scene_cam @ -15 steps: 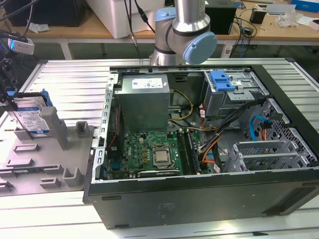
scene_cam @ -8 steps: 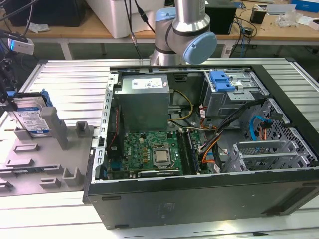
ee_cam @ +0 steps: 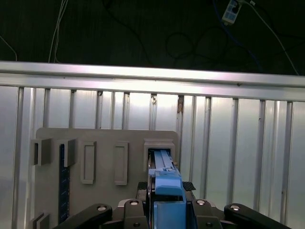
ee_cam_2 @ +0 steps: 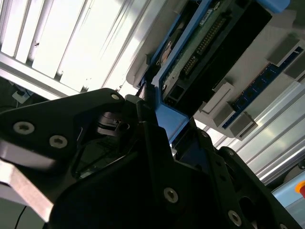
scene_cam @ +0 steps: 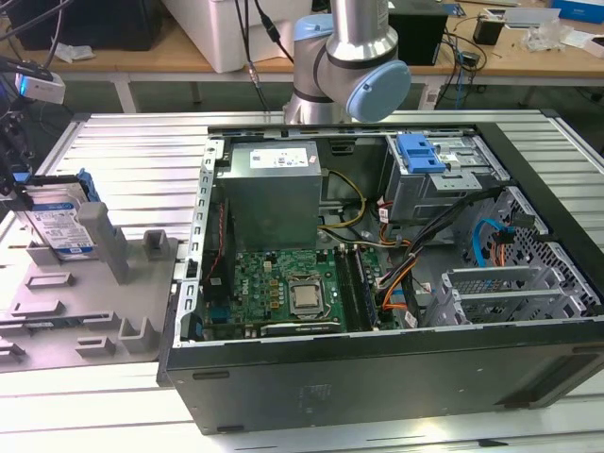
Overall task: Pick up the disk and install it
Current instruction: 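Pick up the disk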
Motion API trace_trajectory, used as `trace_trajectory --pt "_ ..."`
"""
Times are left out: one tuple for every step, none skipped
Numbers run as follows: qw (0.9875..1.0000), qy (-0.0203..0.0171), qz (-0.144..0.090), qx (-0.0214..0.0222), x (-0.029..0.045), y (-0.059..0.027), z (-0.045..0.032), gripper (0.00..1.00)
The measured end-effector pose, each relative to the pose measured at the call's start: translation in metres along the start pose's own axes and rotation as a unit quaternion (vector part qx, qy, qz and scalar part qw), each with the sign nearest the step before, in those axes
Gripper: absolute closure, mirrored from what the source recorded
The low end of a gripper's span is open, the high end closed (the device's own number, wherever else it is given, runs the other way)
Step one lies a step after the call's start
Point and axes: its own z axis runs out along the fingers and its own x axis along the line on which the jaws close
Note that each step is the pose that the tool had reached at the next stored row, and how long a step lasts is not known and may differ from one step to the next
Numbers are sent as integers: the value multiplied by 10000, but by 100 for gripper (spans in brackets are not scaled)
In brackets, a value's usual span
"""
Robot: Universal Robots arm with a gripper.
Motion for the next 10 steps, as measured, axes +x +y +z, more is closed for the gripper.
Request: trace_trajectory --pt "10000 0 0 0 0 0 0 63" --pt "10000 0 0 0 0 0 0 63" --pt "10000 1 0 0 0 0 0 63" --pt "10000 1 0 0 0 0 0 63" --pt "10000 0 0 2 0 0 2 62" --pt "10000 0 0 1 0 0 2 62" --pt "10000 0 0 1 0 1 2 56" --pt "10000 1 0 0 0 1 2 56" --pt "10000 1 0 0 0 0 2 56" --pt "10000 1 0 0 0 0 2 56"
